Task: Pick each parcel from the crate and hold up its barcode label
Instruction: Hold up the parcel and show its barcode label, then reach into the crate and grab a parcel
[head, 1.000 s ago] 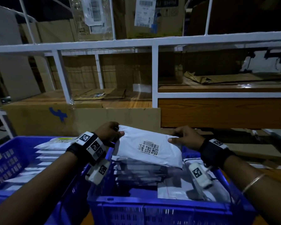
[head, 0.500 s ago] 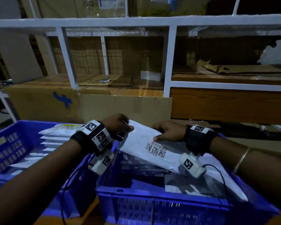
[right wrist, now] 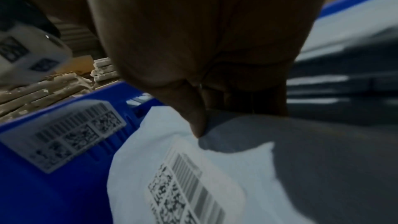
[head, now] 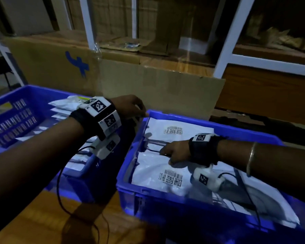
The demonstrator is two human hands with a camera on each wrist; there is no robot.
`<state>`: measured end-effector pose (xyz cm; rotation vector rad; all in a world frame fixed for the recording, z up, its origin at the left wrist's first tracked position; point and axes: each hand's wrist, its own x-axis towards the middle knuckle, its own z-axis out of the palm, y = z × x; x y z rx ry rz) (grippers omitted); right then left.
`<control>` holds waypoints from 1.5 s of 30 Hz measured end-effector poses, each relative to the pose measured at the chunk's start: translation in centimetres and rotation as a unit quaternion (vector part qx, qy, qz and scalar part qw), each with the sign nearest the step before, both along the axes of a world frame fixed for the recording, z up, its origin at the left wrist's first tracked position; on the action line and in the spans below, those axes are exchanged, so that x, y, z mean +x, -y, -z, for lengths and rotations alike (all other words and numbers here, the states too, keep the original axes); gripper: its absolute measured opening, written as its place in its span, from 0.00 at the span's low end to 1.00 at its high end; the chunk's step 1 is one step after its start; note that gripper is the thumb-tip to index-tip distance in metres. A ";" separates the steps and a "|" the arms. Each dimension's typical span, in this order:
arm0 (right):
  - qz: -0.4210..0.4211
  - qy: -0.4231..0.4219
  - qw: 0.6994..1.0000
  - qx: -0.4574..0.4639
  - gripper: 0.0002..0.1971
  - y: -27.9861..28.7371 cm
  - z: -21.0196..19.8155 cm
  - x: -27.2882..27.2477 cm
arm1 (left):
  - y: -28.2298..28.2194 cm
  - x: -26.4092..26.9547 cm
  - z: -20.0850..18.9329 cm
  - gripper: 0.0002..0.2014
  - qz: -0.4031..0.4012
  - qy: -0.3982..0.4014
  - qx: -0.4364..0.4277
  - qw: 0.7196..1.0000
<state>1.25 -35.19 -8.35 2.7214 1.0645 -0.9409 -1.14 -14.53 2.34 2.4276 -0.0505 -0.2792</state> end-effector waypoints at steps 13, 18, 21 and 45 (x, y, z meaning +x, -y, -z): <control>-0.064 -0.051 0.996 -0.045 0.24 -1.1 5.4 -0.4 | 0.1 0.6 1.1 0.13 0.014 -0.002 -0.036 0.999; -0.087 -0.061 0.994 0.005 0.19 -1.2 6.9 -0.5 | 0.4 0.5 1.1 0.13 0.006 -0.002 -0.025 1.000; -0.096 -0.063 0.993 0.006 0.08 -1.4 7.6 -0.5 | 0.7 0.2 1.0 0.15 0.002 -0.008 -0.028 1.000; -0.118 -0.044 0.989 -0.073 0.18 6.2 3.2 0.8 | 4.4 -2.1 0.1 0.18 -0.048 -0.069 -0.050 0.995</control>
